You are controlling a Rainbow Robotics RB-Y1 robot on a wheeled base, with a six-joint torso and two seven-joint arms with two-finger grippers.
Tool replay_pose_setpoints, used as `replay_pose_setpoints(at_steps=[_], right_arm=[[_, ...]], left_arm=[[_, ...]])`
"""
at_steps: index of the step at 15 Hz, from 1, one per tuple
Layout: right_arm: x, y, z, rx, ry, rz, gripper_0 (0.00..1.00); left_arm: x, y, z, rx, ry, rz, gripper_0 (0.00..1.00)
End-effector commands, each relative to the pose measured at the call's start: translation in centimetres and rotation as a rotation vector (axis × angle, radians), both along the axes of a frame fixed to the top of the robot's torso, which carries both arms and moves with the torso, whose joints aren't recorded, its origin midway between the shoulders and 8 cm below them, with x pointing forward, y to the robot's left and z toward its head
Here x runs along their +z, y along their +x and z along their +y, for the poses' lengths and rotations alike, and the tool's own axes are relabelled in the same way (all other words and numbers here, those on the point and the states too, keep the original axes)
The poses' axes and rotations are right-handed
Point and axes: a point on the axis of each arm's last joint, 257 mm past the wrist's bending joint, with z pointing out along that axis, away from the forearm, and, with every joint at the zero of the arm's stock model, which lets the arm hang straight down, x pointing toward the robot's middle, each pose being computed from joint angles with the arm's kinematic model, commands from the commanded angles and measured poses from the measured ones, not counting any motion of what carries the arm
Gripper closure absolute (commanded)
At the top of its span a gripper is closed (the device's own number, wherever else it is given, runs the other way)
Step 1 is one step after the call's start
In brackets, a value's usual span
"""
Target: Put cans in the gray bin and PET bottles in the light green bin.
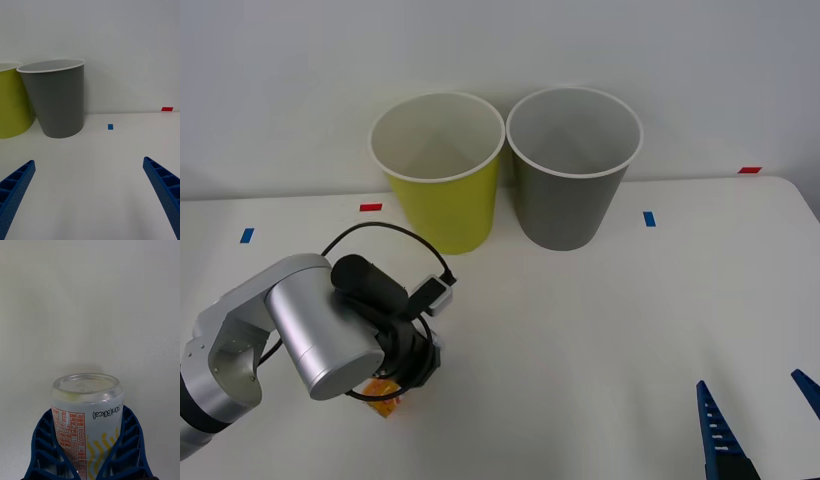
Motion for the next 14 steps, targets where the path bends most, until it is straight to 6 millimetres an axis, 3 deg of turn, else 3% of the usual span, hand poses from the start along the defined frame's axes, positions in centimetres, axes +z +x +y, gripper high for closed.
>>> replay_pose_setpoints(at_steps=[1, 4, 8, 11, 14], right_arm=[[0.0, 0.0, 0.0, 0.0, 0.0, 0.0, 0.0], [0.0, 0.0, 0.0, 0.0, 0.0, 0.0, 0.0], [0.0, 0.0, 0.0, 0.0, 0.0, 0.0, 0.0], [0.0, 0.0, 0.0, 0.0, 0.0, 0.0, 0.0], [0.0, 0.0, 0.0, 0.0, 0.0, 0.0, 0.0]], left_arm=[[3.4, 0.6, -2.4, -0.064, -0.077, -0.111, 1.0], [8.2, 1.6, -4.5, -0.094, -0.188, -0.232, 1.0], [14.6, 0.5, -6.8, -0.139, -0.371, -0.323, 1.0], [18.4, 0.0, -7.4, -0.196, -0.434, -0.377, 1.0], [20.7, 0.0, -7.3, -0.21, -0.478, -0.41, 1.0]])
